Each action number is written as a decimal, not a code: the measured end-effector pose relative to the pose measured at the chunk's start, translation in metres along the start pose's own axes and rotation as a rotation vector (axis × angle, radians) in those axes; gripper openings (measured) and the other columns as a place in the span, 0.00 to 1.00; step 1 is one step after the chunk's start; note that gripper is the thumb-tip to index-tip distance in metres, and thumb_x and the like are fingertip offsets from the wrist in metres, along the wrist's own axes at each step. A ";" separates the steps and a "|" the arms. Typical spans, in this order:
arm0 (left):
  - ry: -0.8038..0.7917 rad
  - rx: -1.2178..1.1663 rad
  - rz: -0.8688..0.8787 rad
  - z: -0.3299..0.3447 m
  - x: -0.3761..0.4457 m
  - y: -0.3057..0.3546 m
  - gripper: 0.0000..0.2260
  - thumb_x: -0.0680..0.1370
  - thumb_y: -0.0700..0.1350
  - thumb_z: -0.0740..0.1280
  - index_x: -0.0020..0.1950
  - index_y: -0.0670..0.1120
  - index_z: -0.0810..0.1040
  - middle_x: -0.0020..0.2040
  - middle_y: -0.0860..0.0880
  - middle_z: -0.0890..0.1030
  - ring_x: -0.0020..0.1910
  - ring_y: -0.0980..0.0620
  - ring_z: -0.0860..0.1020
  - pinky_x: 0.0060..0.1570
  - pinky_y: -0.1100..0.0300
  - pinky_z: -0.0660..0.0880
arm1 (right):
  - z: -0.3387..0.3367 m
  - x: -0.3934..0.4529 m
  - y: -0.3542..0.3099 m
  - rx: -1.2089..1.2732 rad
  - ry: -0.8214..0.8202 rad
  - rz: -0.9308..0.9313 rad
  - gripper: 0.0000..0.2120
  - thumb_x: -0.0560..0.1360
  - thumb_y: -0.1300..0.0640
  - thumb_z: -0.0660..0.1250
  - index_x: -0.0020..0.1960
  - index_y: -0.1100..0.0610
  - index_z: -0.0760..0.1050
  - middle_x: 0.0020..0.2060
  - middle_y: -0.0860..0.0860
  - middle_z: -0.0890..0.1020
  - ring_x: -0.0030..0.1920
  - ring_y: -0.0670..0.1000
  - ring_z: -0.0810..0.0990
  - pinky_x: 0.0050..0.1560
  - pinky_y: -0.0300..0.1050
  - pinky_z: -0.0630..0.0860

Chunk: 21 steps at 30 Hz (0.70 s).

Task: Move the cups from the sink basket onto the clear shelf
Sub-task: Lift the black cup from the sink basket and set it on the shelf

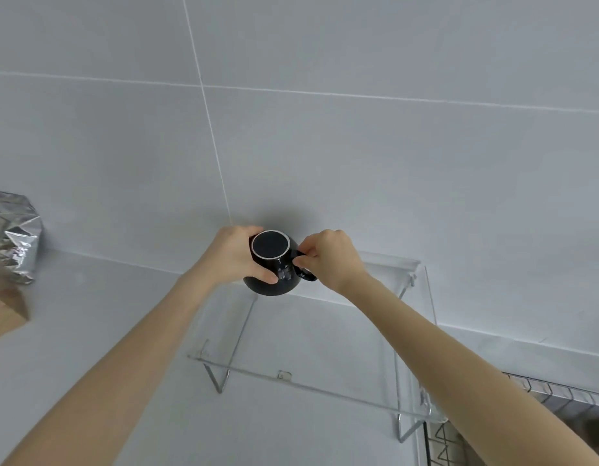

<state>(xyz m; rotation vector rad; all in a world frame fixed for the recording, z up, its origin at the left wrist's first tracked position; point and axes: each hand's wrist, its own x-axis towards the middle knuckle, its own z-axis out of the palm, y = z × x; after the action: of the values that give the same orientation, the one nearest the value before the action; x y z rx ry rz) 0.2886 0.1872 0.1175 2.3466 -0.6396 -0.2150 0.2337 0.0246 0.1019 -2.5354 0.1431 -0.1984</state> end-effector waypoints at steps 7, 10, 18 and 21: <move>-0.019 0.004 -0.047 -0.004 0.002 -0.007 0.33 0.47 0.53 0.74 0.52 0.52 0.80 0.48 0.50 0.85 0.51 0.52 0.81 0.55 0.52 0.76 | 0.009 0.011 0.000 0.040 0.005 0.002 0.06 0.68 0.60 0.68 0.43 0.61 0.81 0.40 0.61 0.85 0.44 0.61 0.80 0.45 0.53 0.79; -0.028 0.011 -0.051 -0.005 0.003 -0.006 0.33 0.46 0.53 0.74 0.52 0.53 0.80 0.48 0.50 0.85 0.51 0.52 0.81 0.55 0.52 0.76 | 0.009 0.014 -0.001 0.063 -0.002 0.009 0.06 0.68 0.60 0.69 0.43 0.60 0.81 0.41 0.61 0.85 0.44 0.61 0.80 0.46 0.53 0.79; -0.008 0.041 -0.063 0.000 0.001 -0.005 0.27 0.55 0.45 0.79 0.53 0.51 0.80 0.47 0.49 0.84 0.49 0.51 0.79 0.46 0.65 0.72 | 0.008 0.016 0.001 0.089 -0.002 0.013 0.06 0.67 0.61 0.69 0.42 0.62 0.81 0.40 0.64 0.84 0.44 0.63 0.80 0.46 0.56 0.80; -0.004 0.054 -0.057 0.001 0.003 -0.007 0.24 0.58 0.42 0.79 0.53 0.48 0.80 0.47 0.49 0.83 0.48 0.51 0.79 0.43 0.69 0.70 | 0.008 0.015 0.001 0.086 -0.002 0.010 0.06 0.67 0.61 0.69 0.42 0.62 0.81 0.40 0.64 0.84 0.44 0.63 0.80 0.46 0.56 0.80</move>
<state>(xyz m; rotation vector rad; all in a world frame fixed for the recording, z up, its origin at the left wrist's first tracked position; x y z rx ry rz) 0.2939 0.1896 0.1124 2.4192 -0.5876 -0.2305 0.2501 0.0256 0.0961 -2.4493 0.1433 -0.1946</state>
